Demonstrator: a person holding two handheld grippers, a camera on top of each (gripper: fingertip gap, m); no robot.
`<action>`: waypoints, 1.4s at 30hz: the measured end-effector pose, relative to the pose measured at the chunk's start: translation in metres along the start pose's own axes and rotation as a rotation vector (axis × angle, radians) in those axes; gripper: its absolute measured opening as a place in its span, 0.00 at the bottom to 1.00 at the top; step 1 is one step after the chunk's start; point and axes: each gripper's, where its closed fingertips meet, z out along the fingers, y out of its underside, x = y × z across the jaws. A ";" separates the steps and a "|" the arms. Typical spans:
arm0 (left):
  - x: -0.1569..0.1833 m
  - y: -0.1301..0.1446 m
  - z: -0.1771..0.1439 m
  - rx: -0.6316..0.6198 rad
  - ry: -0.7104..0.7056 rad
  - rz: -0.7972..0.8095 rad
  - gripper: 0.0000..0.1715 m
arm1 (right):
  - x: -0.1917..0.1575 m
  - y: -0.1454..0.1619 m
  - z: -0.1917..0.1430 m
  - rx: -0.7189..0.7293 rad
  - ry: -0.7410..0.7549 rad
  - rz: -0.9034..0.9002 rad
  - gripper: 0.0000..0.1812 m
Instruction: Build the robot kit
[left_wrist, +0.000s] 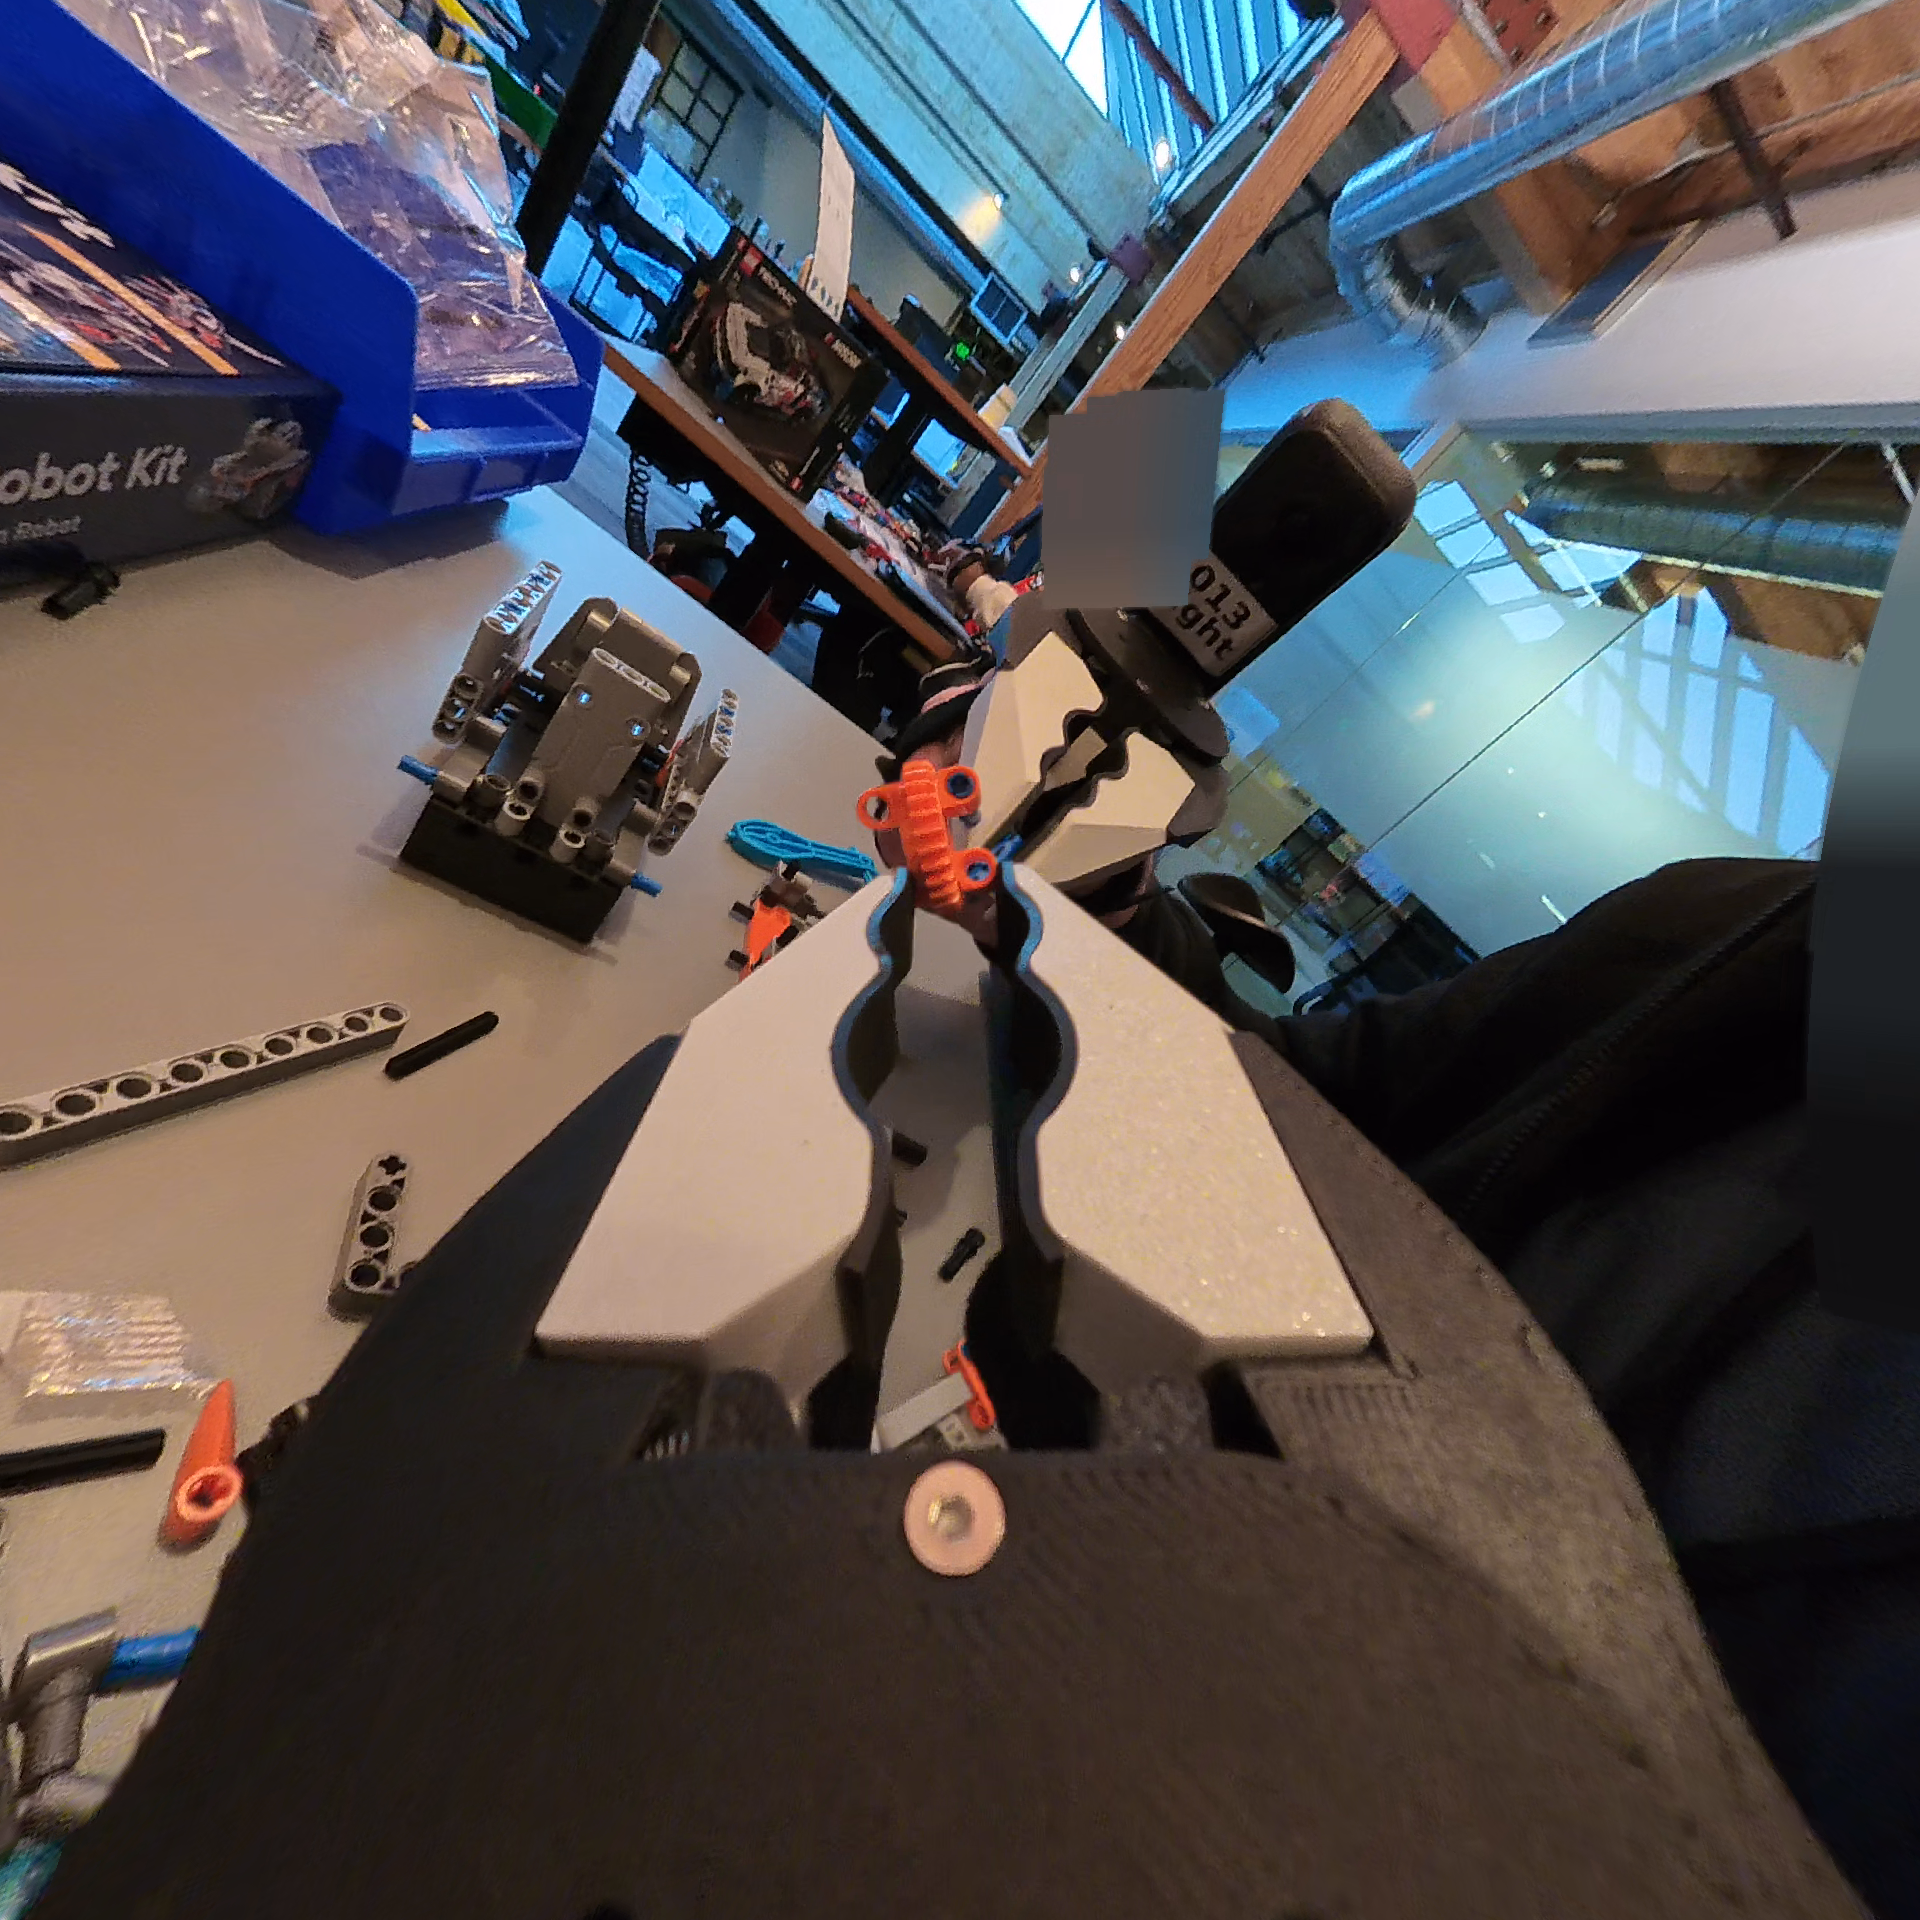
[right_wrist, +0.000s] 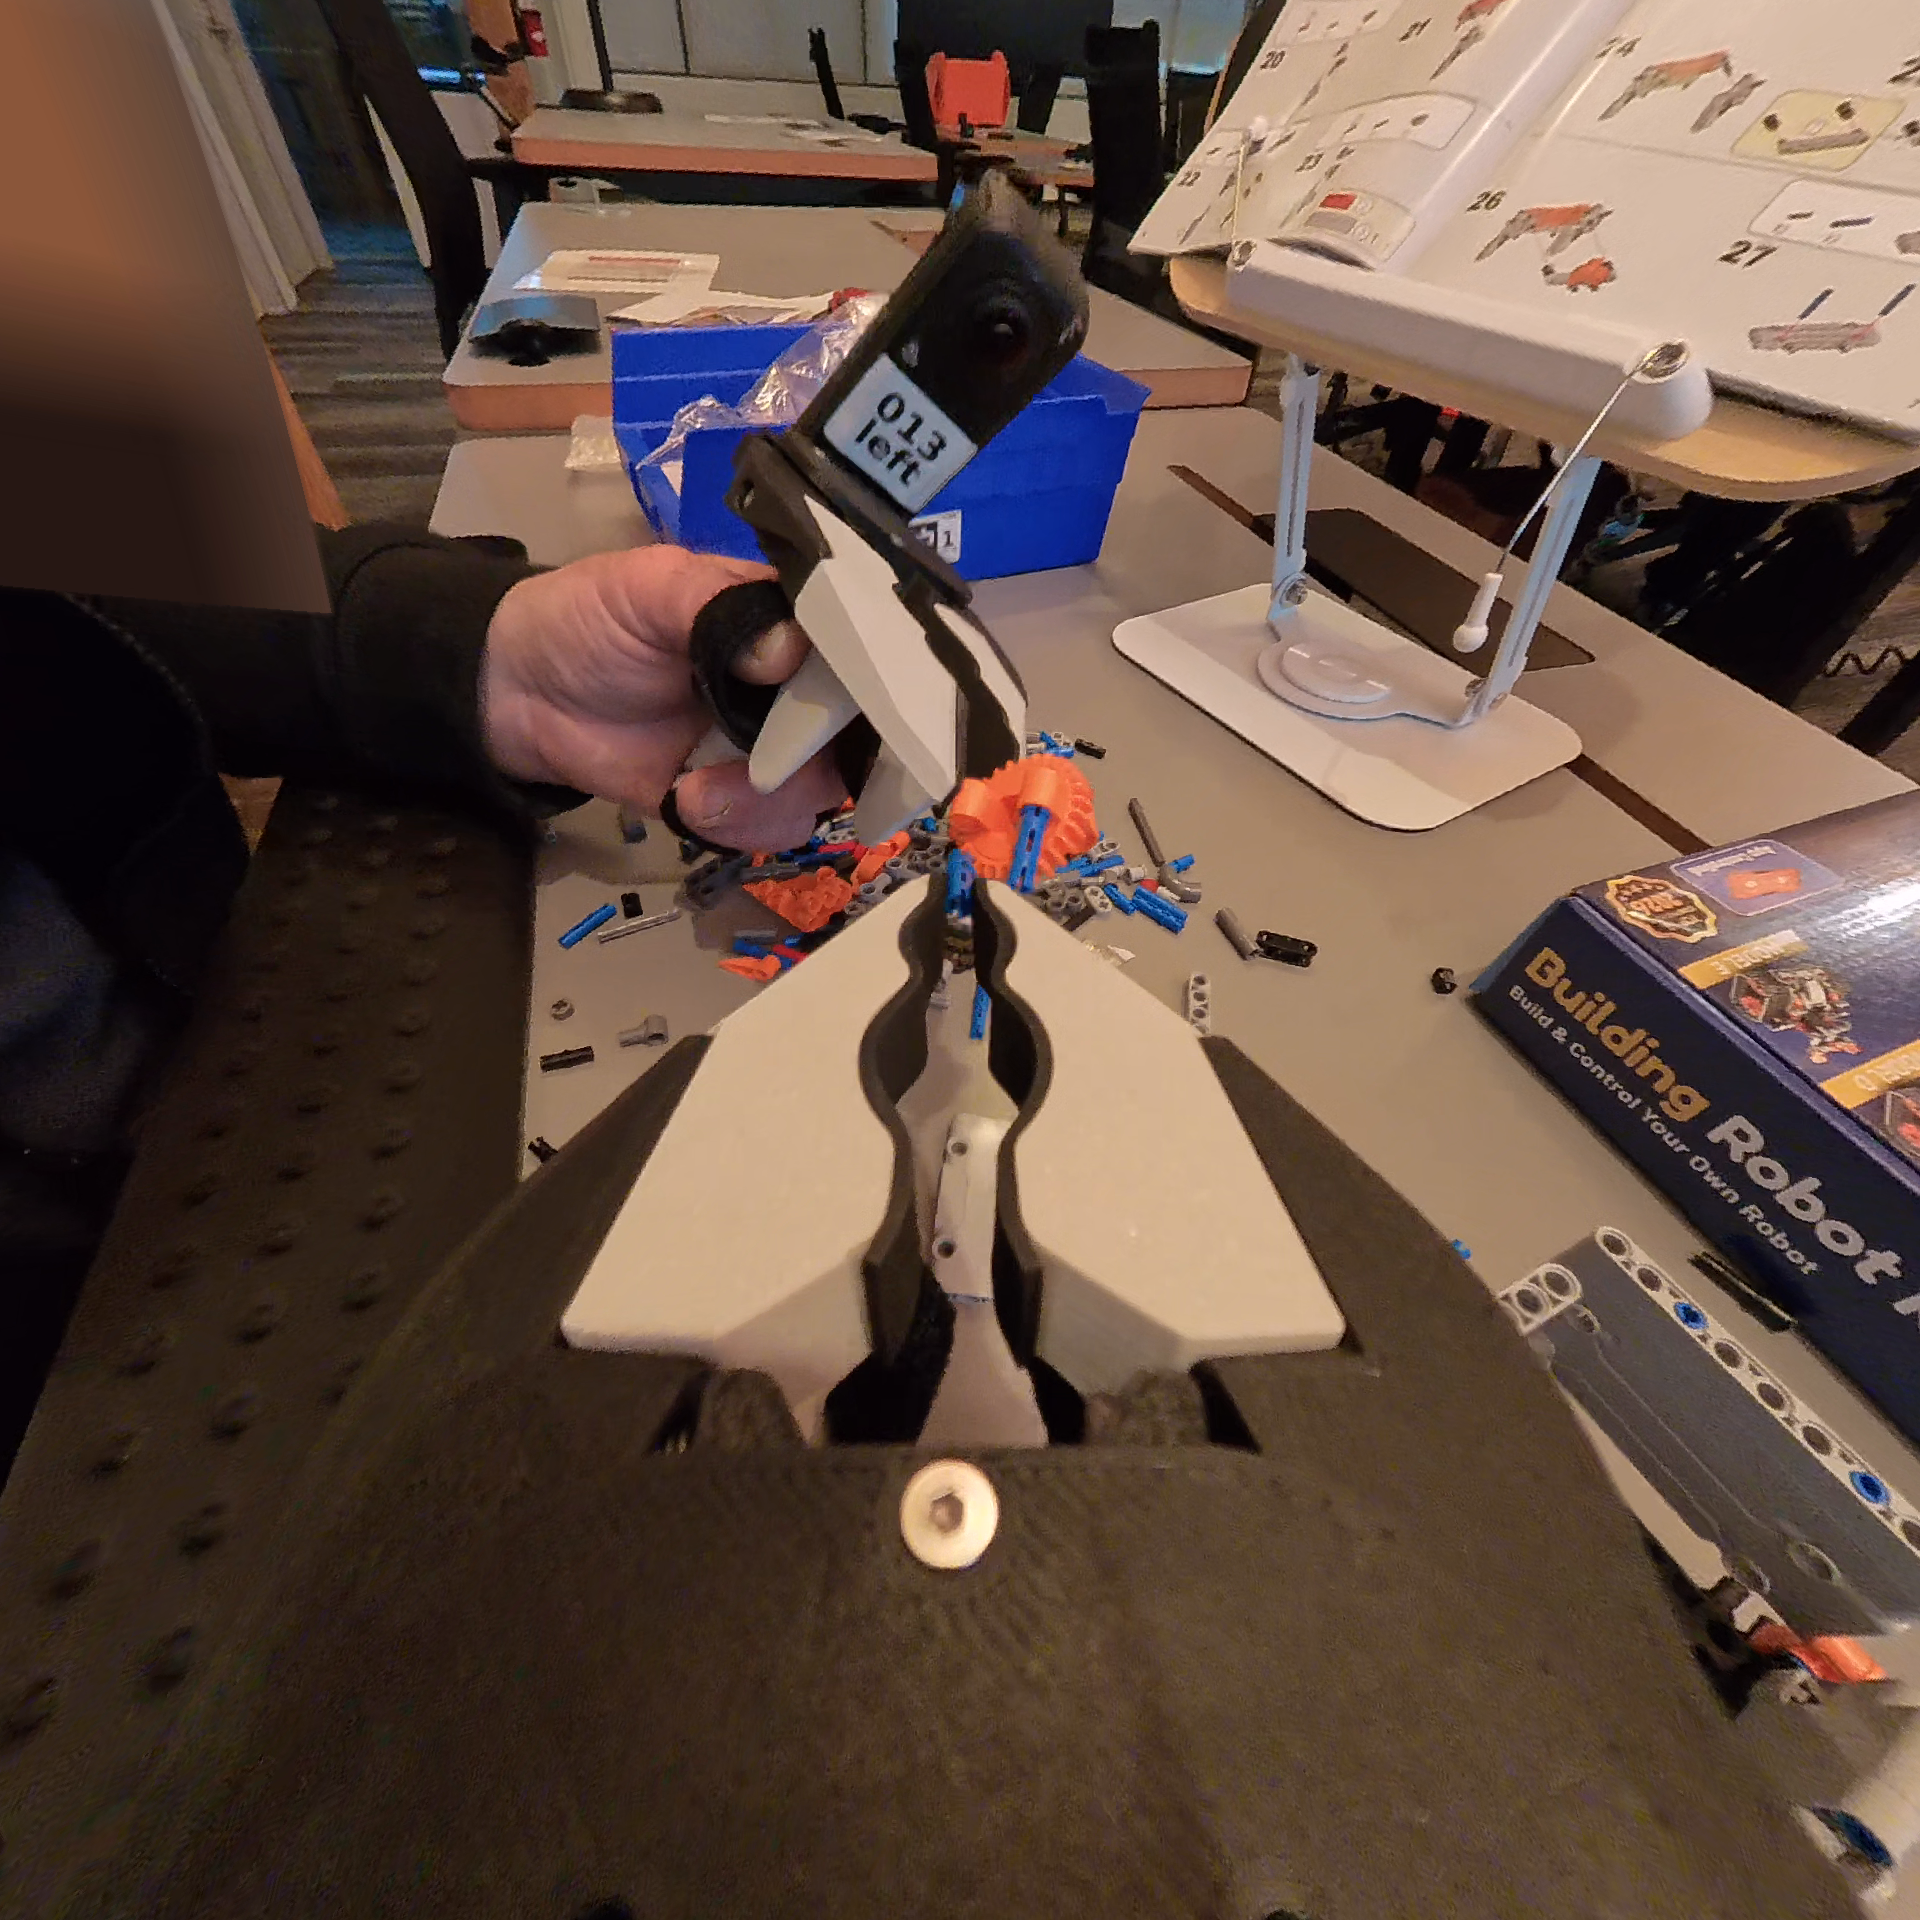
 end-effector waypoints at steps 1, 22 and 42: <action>0.001 -0.002 0.001 0.015 0.007 -0.006 0.08 | 0.001 -0.003 -0.001 0.016 0.006 0.000 0.01; 0.017 0.001 0.011 0.021 0.142 -0.058 0.06 | -0.003 -0.017 -0.011 0.094 -0.022 0.009 0.01; 0.017 0.016 0.012 -0.110 0.087 0.053 0.05 | -0.011 -0.006 -0.013 0.051 -0.136 0.053 0.01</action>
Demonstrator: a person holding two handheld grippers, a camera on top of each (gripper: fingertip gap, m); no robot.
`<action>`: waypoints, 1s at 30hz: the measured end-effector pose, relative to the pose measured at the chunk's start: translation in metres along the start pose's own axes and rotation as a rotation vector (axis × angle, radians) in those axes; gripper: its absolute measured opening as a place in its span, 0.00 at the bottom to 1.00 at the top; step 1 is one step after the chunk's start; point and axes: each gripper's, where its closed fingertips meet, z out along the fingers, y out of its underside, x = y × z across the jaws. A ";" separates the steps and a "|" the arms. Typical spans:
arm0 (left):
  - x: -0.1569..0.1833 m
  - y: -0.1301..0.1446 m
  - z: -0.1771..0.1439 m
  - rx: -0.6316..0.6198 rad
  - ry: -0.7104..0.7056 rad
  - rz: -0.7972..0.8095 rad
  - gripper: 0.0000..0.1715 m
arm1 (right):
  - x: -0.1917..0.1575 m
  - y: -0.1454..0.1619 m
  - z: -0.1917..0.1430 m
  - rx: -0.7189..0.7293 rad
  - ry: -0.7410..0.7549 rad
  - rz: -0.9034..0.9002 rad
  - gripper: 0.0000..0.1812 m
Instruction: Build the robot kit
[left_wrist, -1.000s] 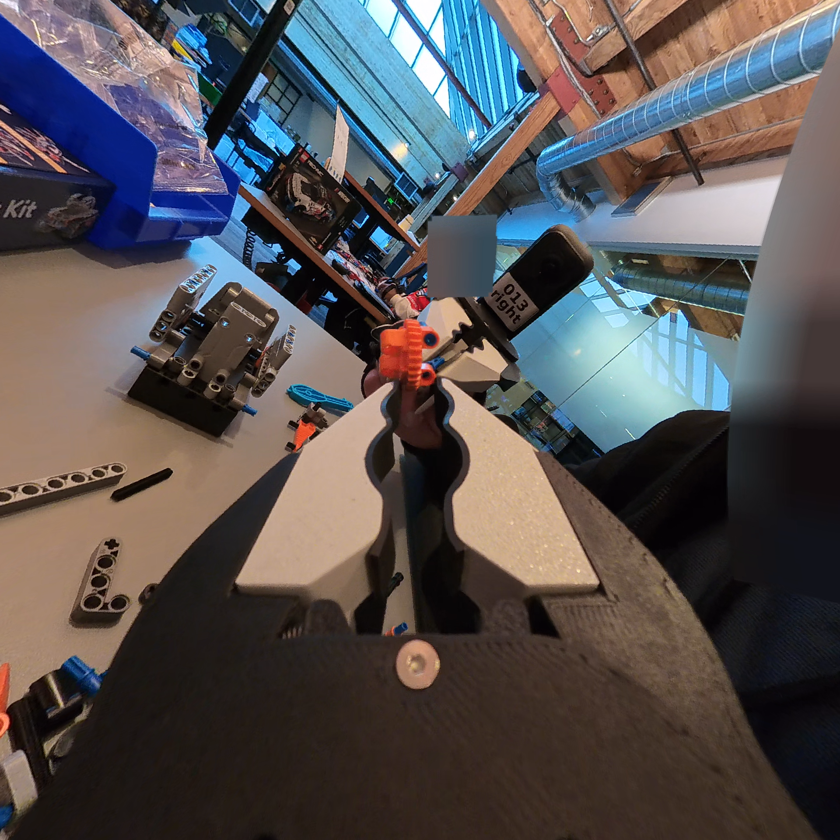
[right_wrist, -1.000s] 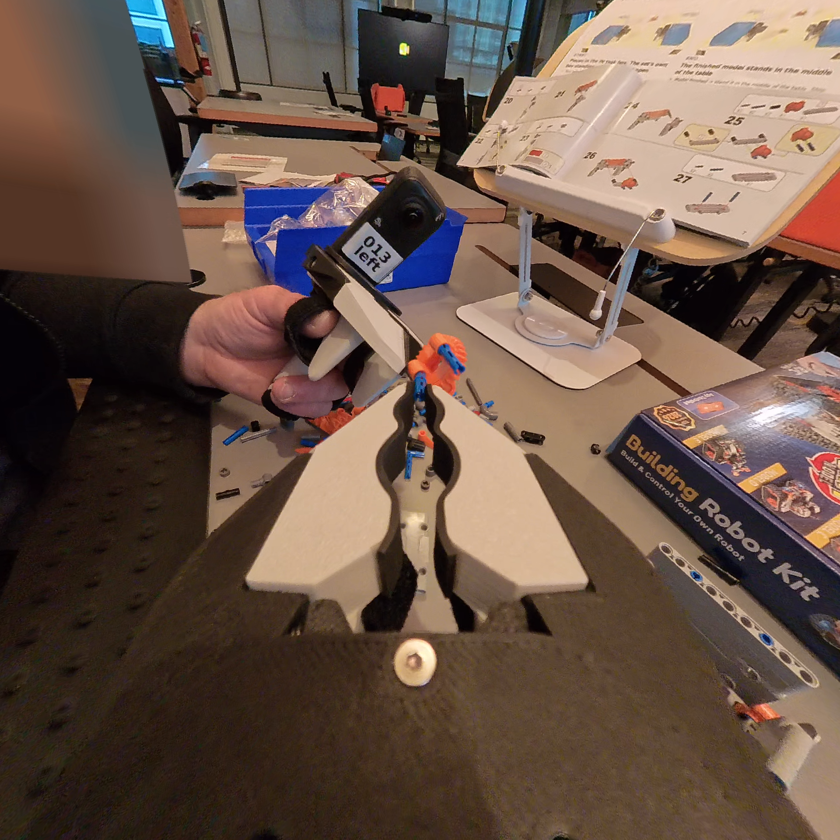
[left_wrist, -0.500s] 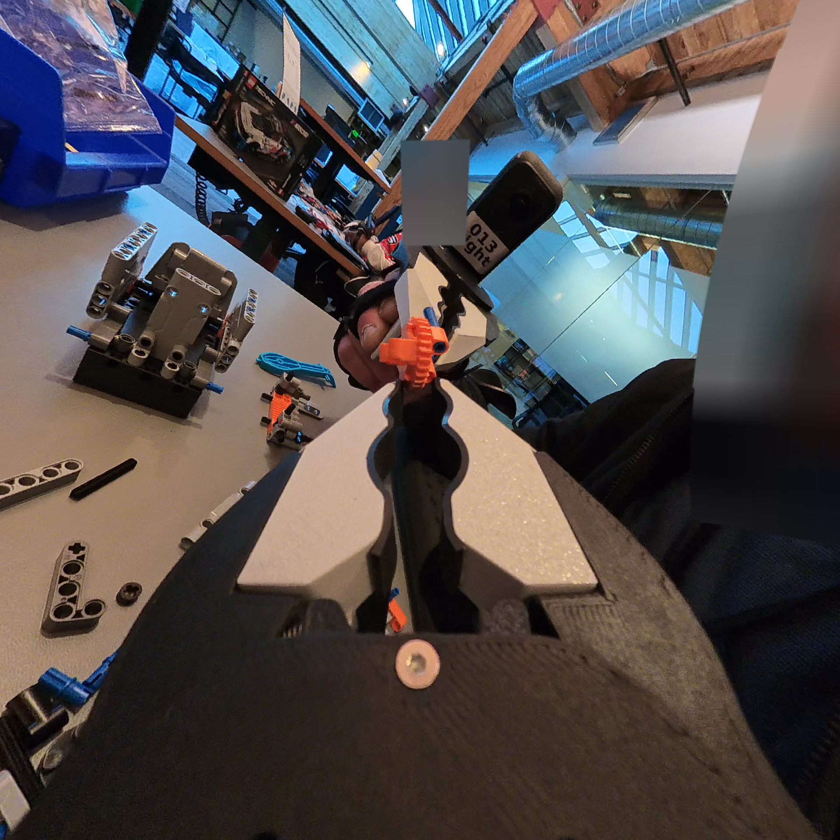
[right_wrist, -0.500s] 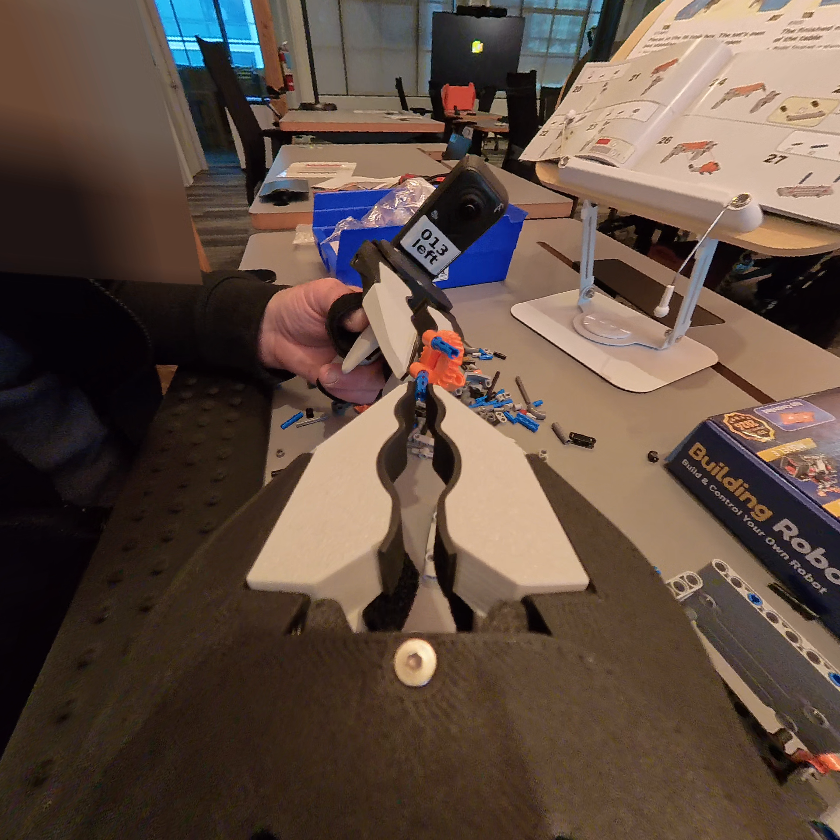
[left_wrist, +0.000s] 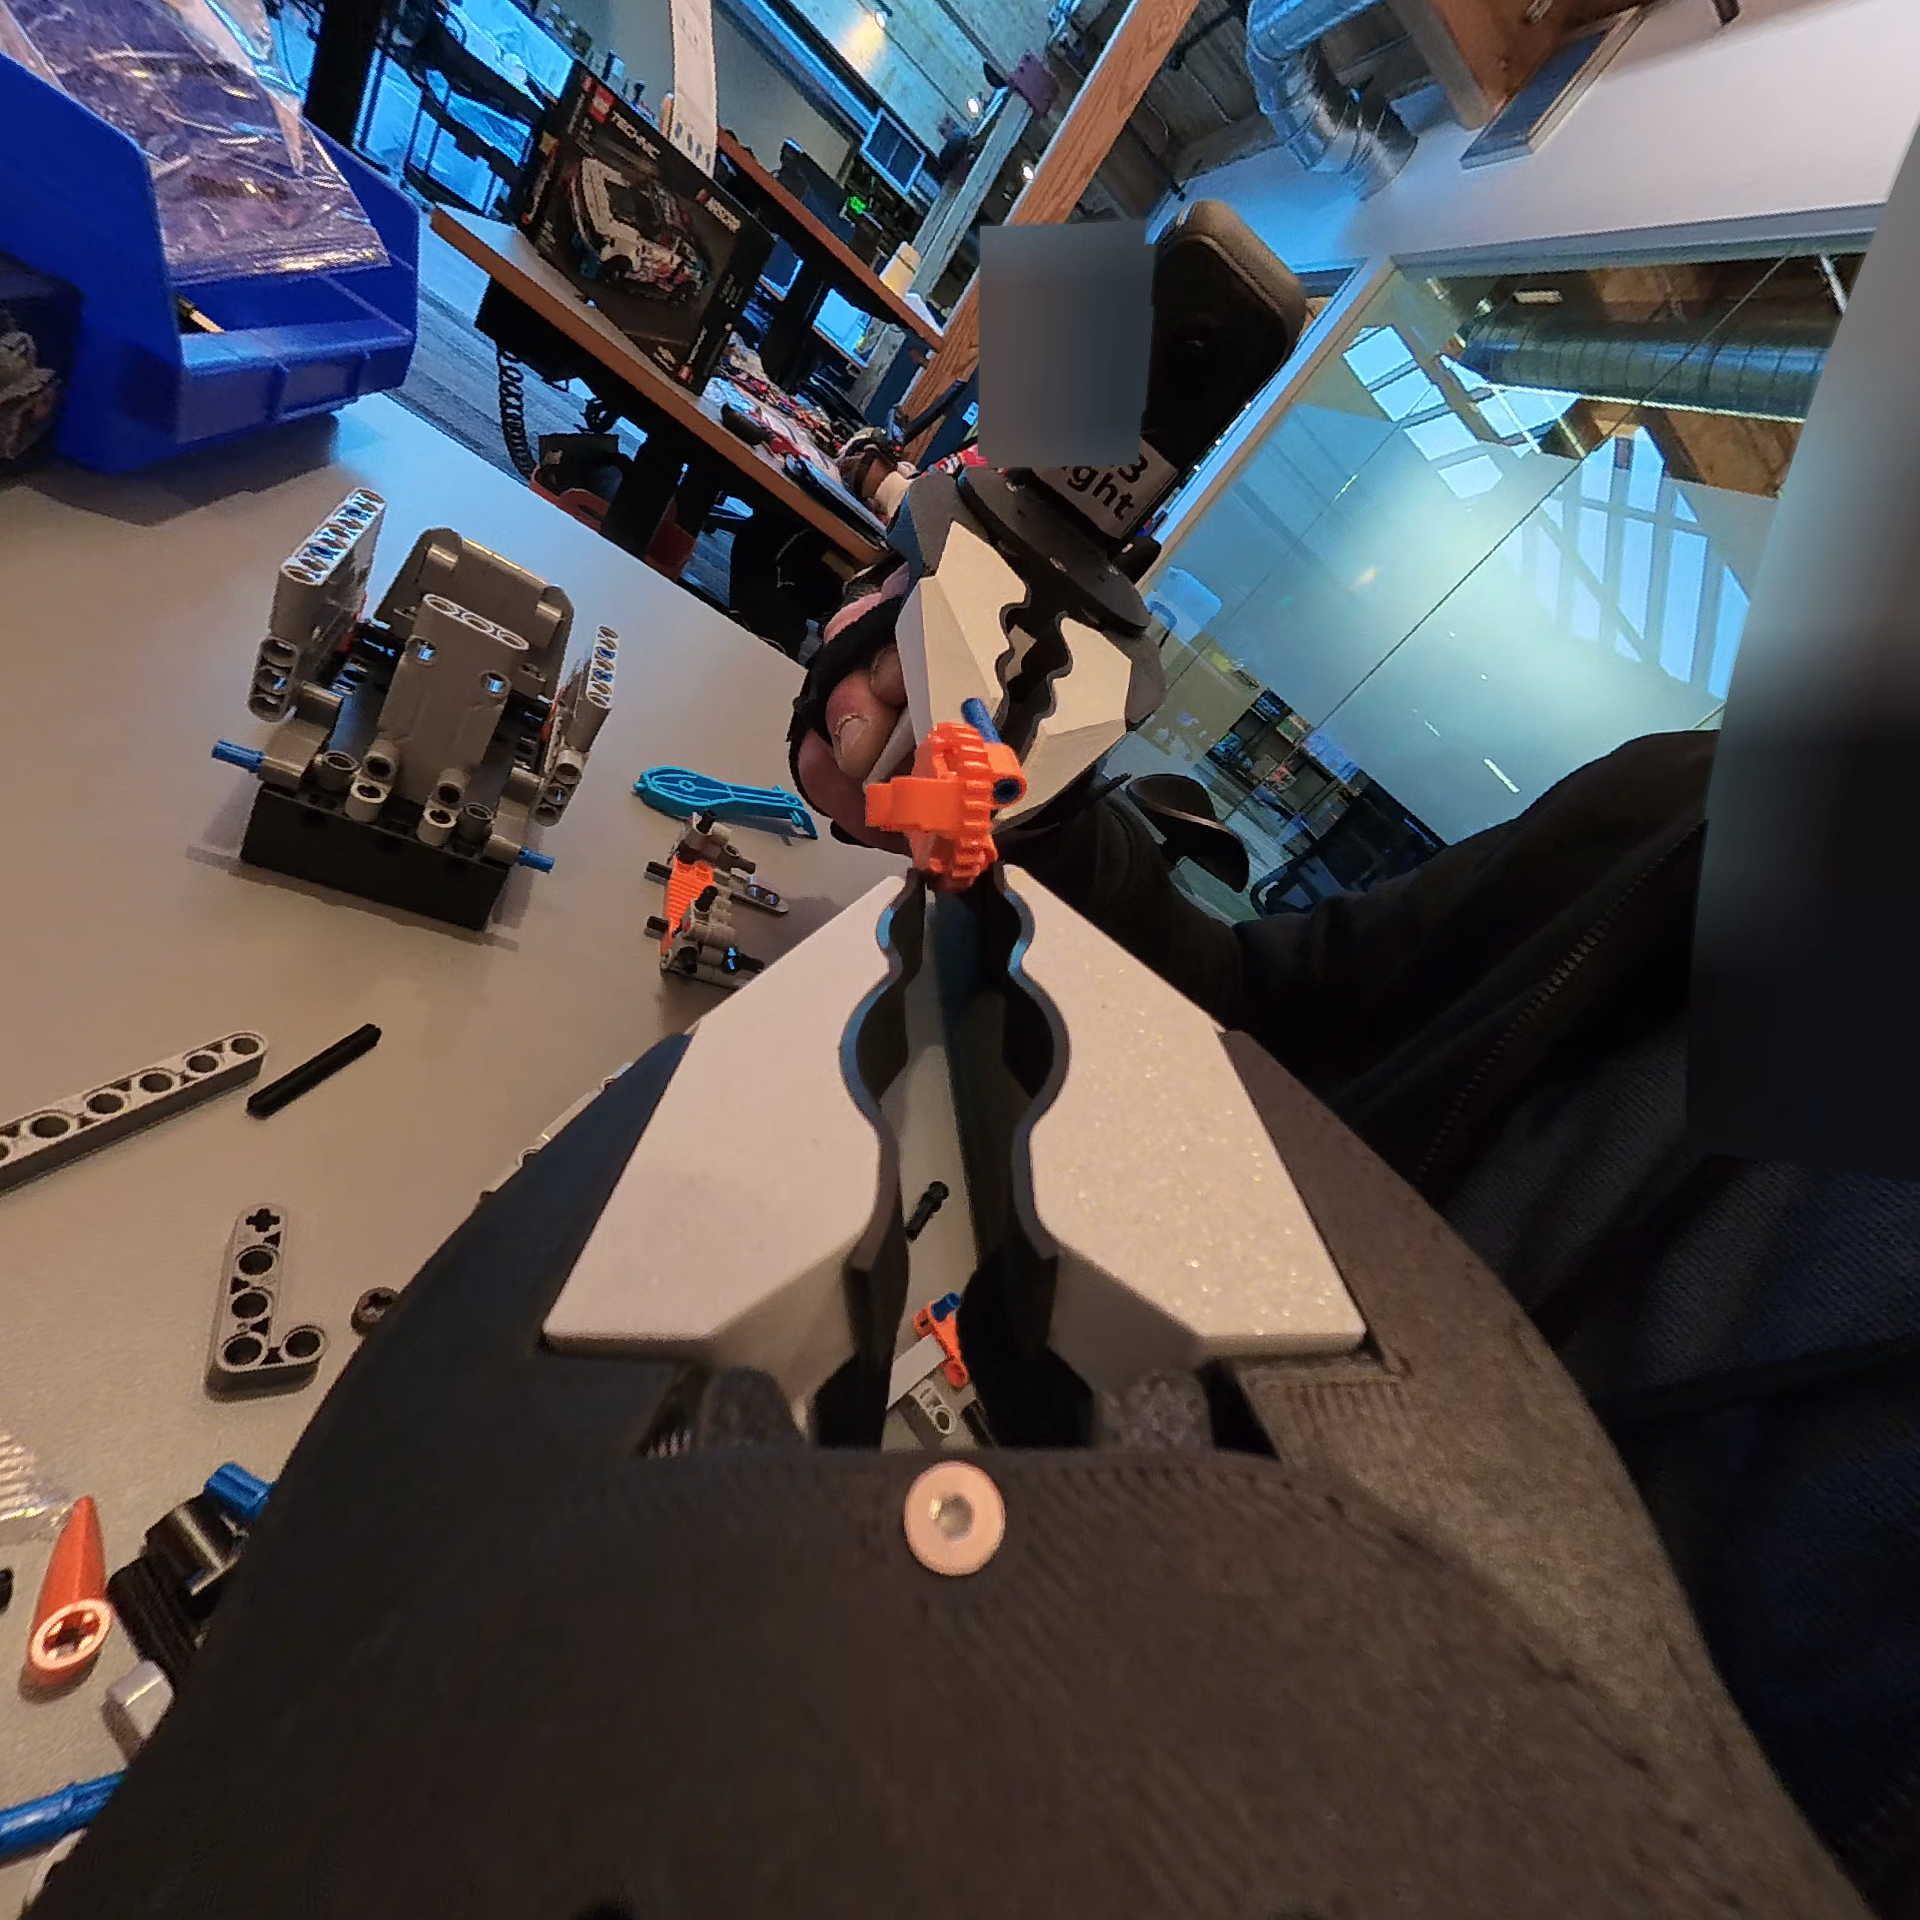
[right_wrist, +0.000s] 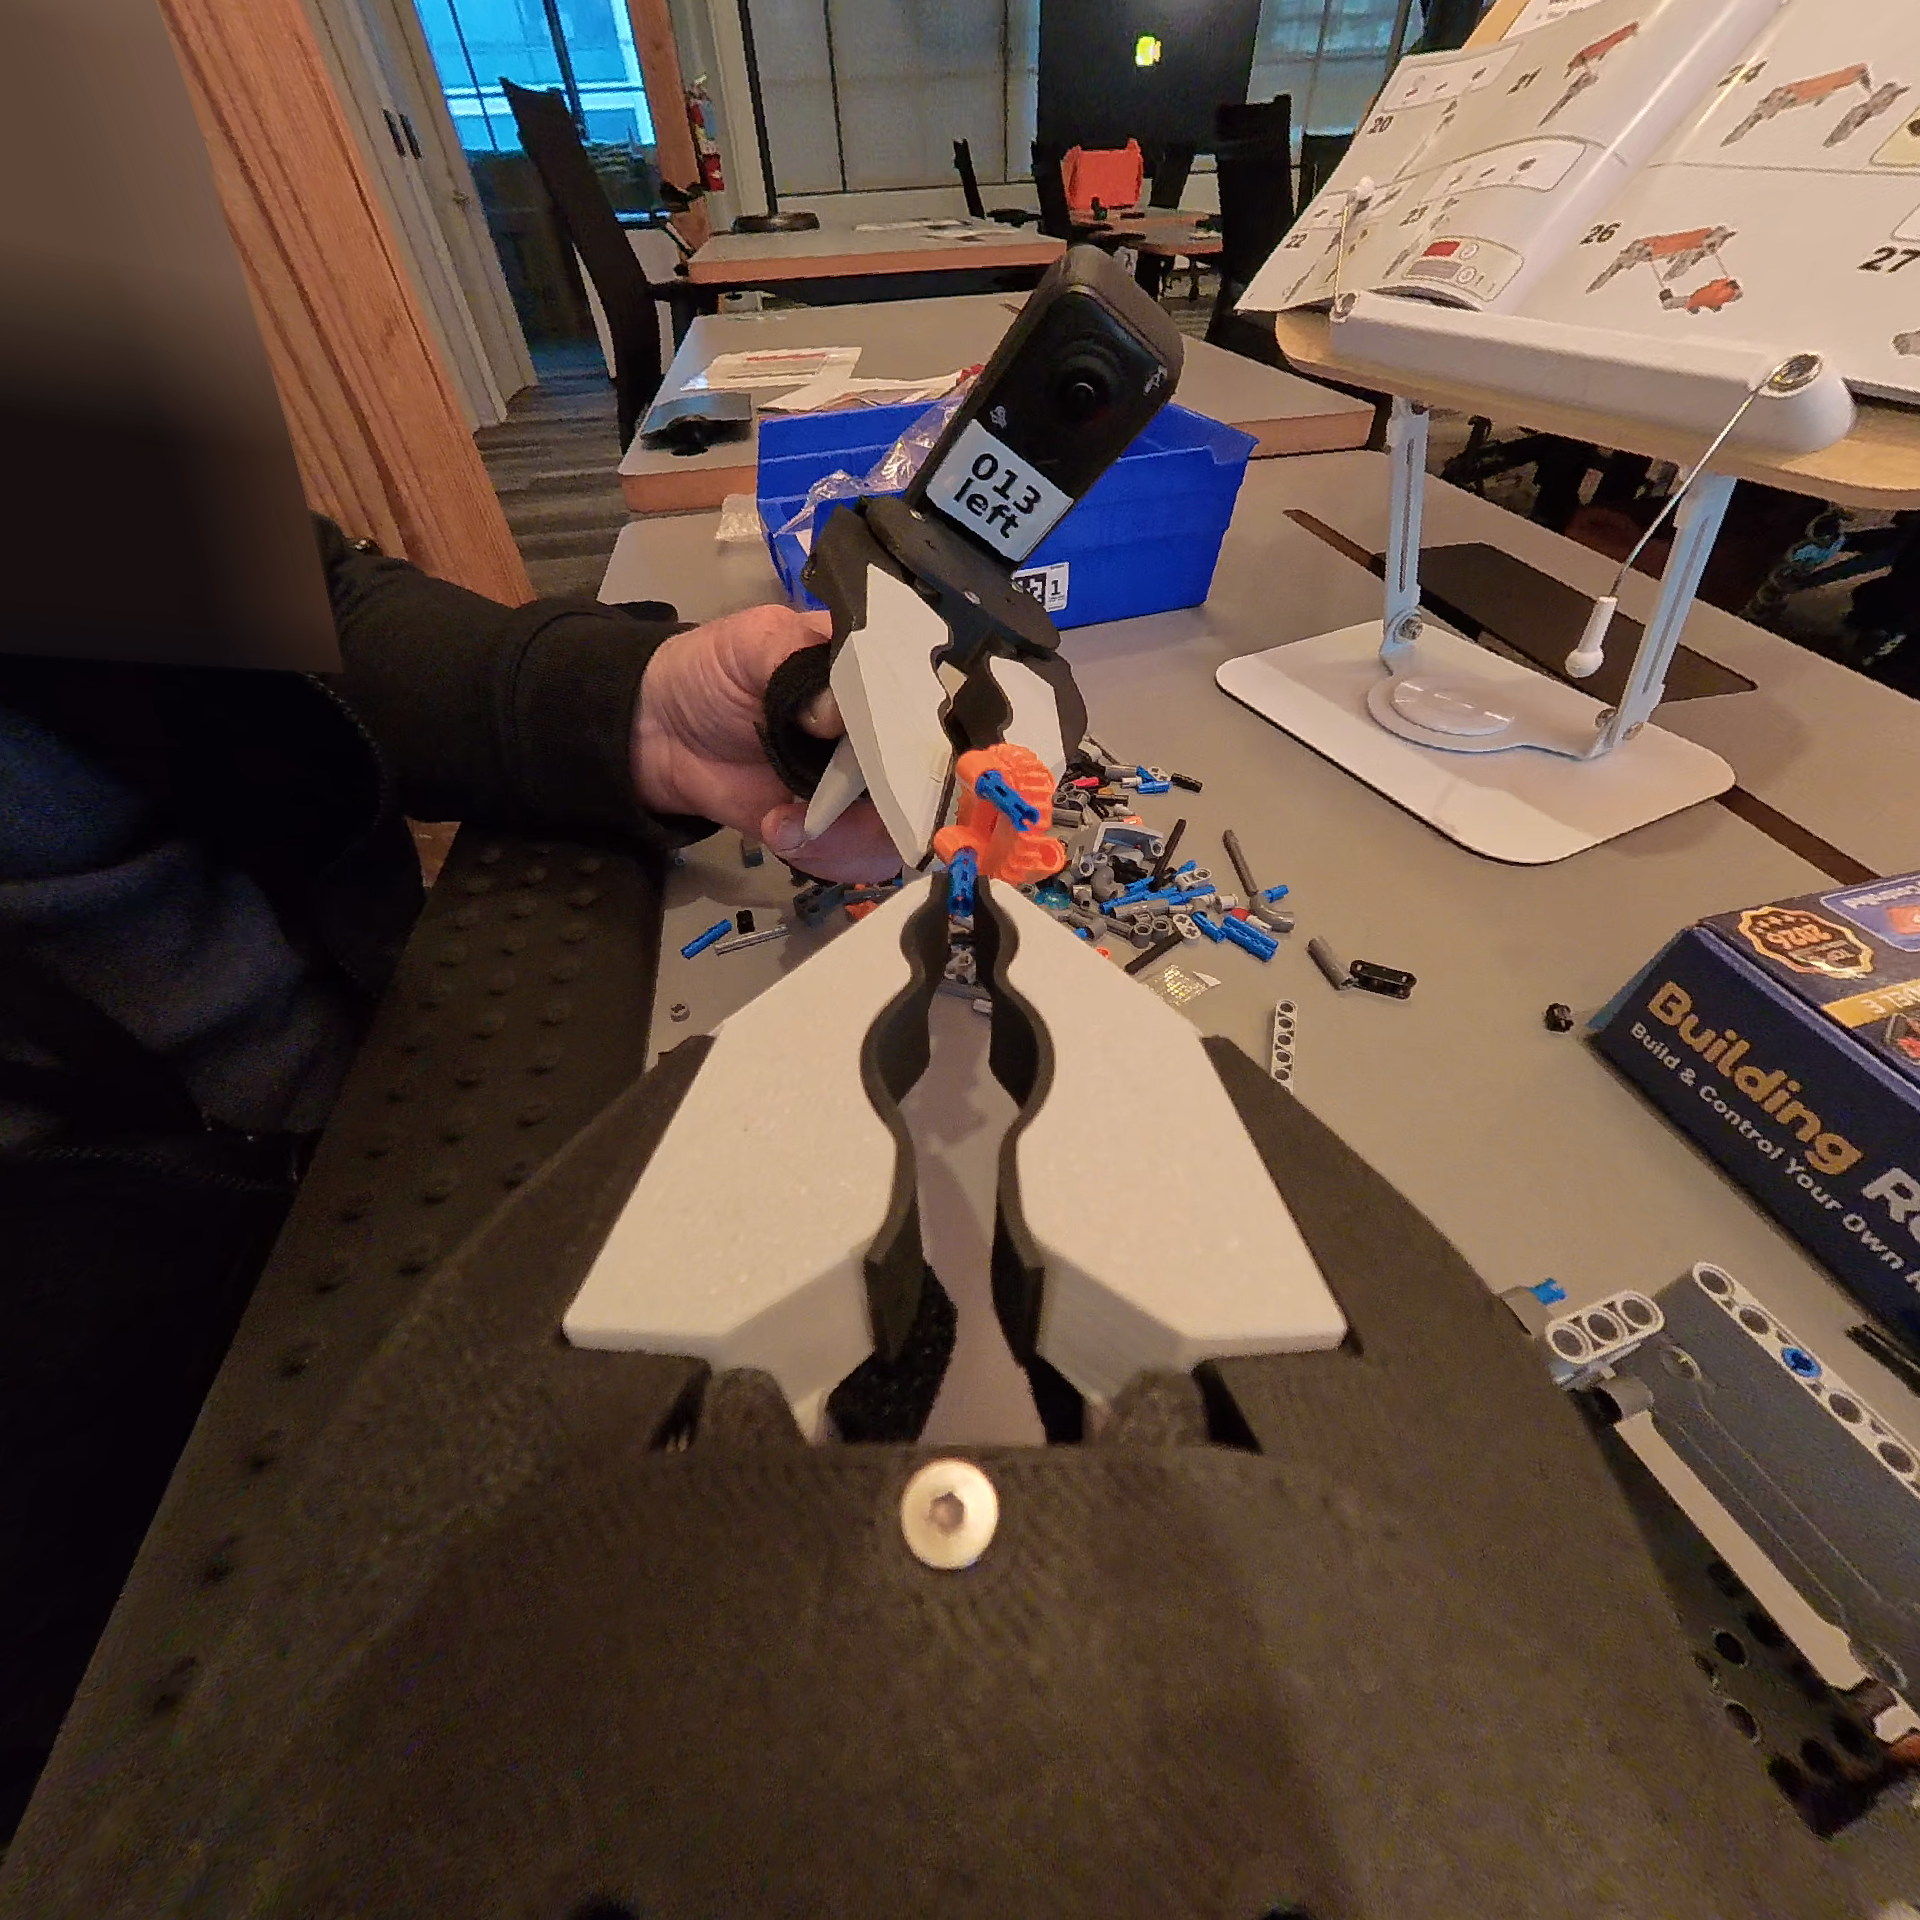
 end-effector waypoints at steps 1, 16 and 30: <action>-0.001 0.001 0.000 -0.006 -0.009 0.006 0.04 | 0.001 0.000 0.000 0.001 0.003 0.002 0.01; -0.017 0.011 -0.009 -0.067 -0.103 0.007 0.01 | -0.004 0.035 0.002 -0.187 -0.028 0.005 0.01; -0.016 0.014 -0.007 -0.071 -0.088 -0.011 0.01 | 0.000 0.018 -0.001 -0.086 -0.001 0.001 0.01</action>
